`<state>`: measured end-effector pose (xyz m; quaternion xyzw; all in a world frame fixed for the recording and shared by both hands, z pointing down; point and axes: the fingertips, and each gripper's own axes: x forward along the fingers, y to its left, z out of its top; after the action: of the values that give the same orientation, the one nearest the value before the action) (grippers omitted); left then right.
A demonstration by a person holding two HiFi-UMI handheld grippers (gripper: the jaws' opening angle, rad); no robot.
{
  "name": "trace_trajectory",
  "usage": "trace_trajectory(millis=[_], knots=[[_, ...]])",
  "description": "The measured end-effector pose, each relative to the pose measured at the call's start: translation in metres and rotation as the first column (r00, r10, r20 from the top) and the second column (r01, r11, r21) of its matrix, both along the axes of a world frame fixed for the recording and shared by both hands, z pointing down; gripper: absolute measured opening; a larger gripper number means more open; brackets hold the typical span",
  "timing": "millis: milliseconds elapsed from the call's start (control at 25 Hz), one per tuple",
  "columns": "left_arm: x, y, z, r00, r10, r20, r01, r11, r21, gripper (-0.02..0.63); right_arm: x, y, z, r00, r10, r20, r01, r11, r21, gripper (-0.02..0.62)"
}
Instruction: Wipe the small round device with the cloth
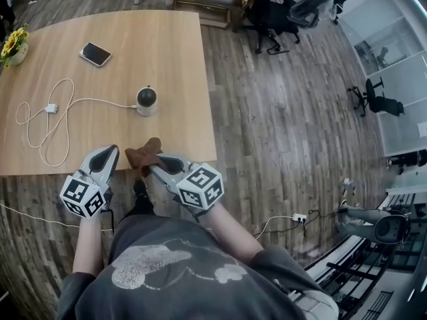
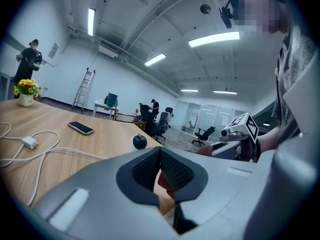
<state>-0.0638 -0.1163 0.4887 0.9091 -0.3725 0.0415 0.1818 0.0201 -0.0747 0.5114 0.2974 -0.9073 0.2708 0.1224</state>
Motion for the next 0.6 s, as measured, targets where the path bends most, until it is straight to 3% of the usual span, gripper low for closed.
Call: trace_trajectory(millis=[600], knots=[[0.071,0.142,-0.023,0.999,-0.033,-0.025,0.035,0.997,0.062,0.018,0.089,0.125,-0.016,0.999,0.048,0.018,-0.05,0.994,0.097,0.058]])
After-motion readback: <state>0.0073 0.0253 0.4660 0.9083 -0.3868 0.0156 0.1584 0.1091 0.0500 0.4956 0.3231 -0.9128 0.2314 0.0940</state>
